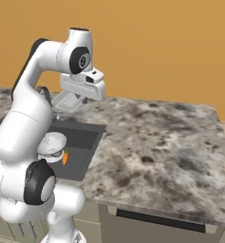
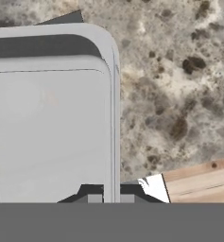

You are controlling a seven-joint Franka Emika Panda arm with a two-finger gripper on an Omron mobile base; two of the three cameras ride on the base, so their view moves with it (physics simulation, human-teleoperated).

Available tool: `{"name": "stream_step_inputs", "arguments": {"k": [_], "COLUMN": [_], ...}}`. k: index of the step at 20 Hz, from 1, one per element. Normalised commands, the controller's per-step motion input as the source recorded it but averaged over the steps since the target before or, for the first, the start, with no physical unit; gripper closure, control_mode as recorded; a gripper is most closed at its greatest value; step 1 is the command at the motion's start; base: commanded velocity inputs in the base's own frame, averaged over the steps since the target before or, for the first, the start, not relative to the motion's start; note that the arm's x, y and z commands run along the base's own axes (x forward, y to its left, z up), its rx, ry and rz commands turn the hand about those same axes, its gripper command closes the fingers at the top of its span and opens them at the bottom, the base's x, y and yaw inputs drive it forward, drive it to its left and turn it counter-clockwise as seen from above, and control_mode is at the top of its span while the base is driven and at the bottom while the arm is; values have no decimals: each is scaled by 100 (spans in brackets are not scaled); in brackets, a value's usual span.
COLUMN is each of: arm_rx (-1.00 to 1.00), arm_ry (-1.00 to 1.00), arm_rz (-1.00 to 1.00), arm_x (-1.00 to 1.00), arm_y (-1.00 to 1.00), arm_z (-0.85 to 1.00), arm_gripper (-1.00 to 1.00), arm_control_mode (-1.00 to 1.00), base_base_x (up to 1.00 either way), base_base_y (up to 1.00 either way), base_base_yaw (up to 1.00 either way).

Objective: Pick the tupperware and colander and place them in the sink. Then turn on the water.

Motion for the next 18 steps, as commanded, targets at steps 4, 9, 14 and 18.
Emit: {"name": "stream_step_inputs", "arguments": {"k": [4, 9, 14, 18], "arm_rx": [0, 0, 0, 0], "arm_ry": [0, 0, 0, 0], "arm_rz": [0, 0, 0, 0], "arm_x": [0, 0, 4, 24], "arm_y": [0, 0, 0, 0], "arm_z": [0, 0, 0, -11], "arm_gripper": [100, 100, 100, 100], "arm_control_mode": [100, 100, -100, -100], "base_base_x": [34, 37, 12, 0], "base_base_y": [0, 0, 0, 0], "base_base_yaw": [0, 0, 0, 0]}}
